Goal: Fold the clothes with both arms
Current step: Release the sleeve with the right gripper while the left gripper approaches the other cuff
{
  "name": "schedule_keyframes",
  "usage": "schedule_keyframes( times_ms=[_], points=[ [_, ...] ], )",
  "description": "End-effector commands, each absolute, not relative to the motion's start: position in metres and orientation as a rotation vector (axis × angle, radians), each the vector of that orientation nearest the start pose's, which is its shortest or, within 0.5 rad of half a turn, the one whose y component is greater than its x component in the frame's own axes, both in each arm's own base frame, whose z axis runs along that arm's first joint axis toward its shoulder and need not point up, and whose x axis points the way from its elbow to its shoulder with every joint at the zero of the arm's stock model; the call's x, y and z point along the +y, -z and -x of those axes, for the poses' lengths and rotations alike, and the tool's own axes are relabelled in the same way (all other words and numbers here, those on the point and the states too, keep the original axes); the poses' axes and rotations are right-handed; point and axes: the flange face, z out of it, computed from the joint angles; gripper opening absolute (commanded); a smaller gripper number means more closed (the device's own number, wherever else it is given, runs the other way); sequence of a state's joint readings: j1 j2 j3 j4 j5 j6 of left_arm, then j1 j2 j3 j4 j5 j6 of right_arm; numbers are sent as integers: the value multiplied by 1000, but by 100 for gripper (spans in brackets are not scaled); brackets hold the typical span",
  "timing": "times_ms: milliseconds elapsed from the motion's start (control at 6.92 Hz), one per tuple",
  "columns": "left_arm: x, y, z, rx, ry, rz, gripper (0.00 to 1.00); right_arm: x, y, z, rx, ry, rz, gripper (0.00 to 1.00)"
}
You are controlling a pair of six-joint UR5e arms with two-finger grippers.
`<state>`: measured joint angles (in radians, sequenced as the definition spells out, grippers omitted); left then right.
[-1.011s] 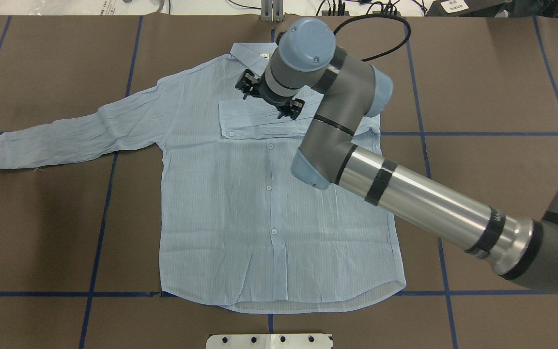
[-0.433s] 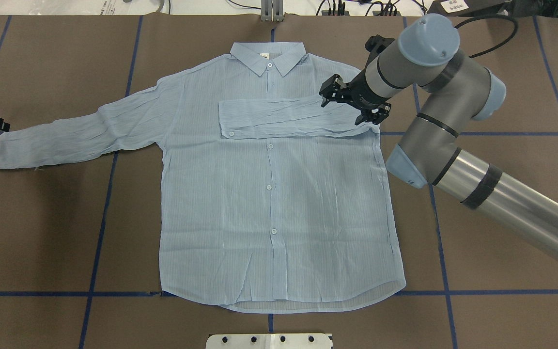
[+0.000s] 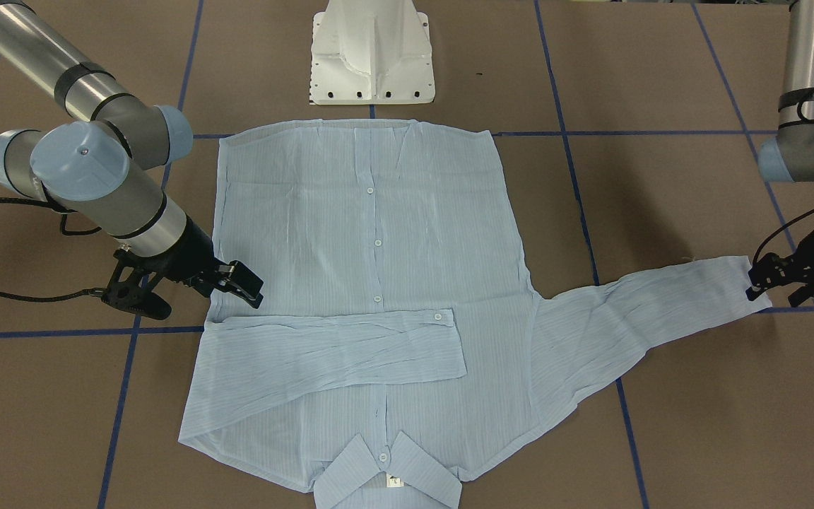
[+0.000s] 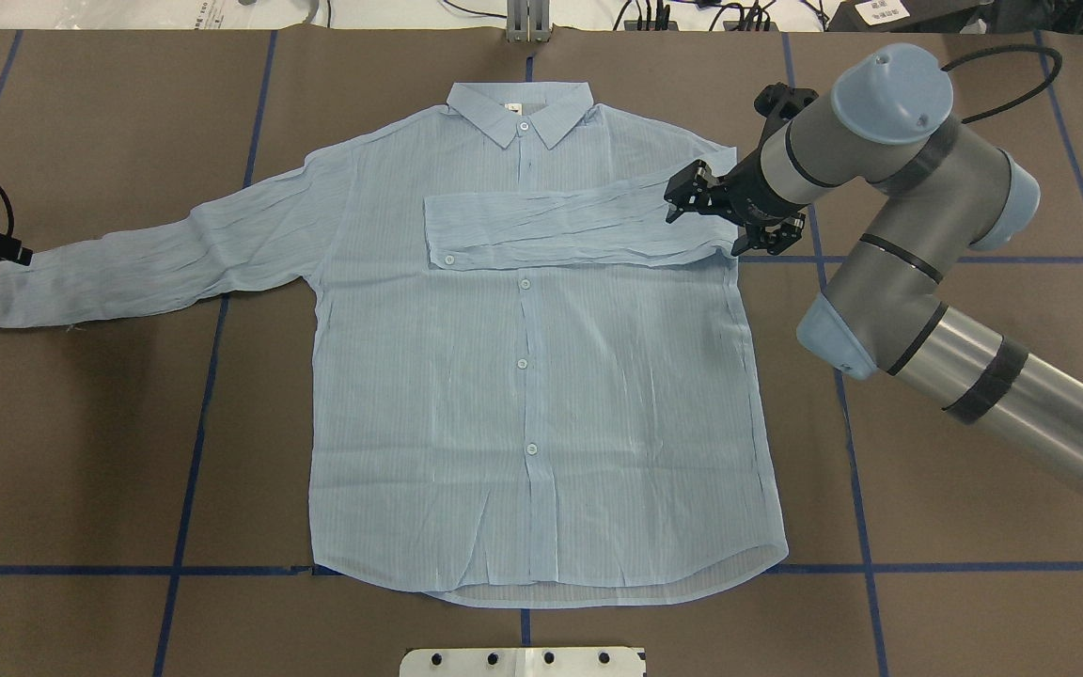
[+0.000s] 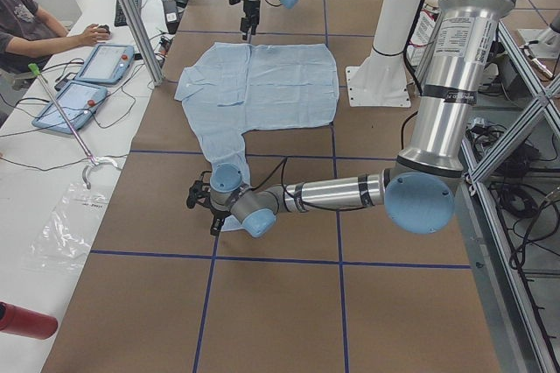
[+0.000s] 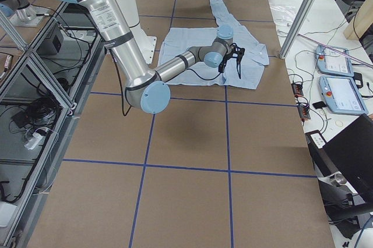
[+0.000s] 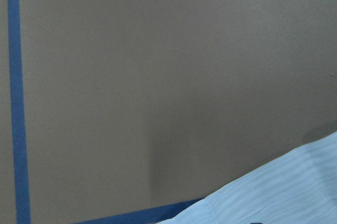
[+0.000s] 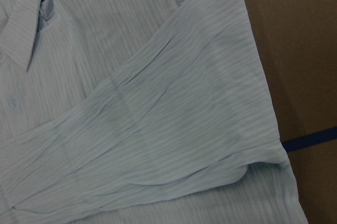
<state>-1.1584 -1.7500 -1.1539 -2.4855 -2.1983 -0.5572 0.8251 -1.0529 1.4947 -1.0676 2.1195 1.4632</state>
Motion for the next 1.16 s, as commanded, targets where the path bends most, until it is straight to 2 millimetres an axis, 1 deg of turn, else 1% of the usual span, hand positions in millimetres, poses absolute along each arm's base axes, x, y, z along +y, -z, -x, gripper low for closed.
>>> schedule_keyframes(
  times_ms=[0, 144, 433, 722, 867, 1011],
  points=[
    [-569, -676, -176, 831, -84, -287, 82, -562, -339, 408, -1048, -394, 41, 100],
    [-568, -679, -179, 830, -88, -279, 82, -562, -341, 408, -1046, -394, 42, 100],
    [-567, -681, -180, 827, -87, -272, 79, -561, -342, 409, -1045, -394, 44, 100],
    [-567, -683, -180, 826, -83, -268, 63, -562, -342, 409, -1045, -394, 44, 100],
    [-565, -685, -179, 826, -85, -270, 52, -562, -344, 409, -1042, -395, 44, 100],
    [-565, -683, -179, 831, -72, -265, 37, -562, -345, 409, -1041, -396, 45, 100]
  ],
)
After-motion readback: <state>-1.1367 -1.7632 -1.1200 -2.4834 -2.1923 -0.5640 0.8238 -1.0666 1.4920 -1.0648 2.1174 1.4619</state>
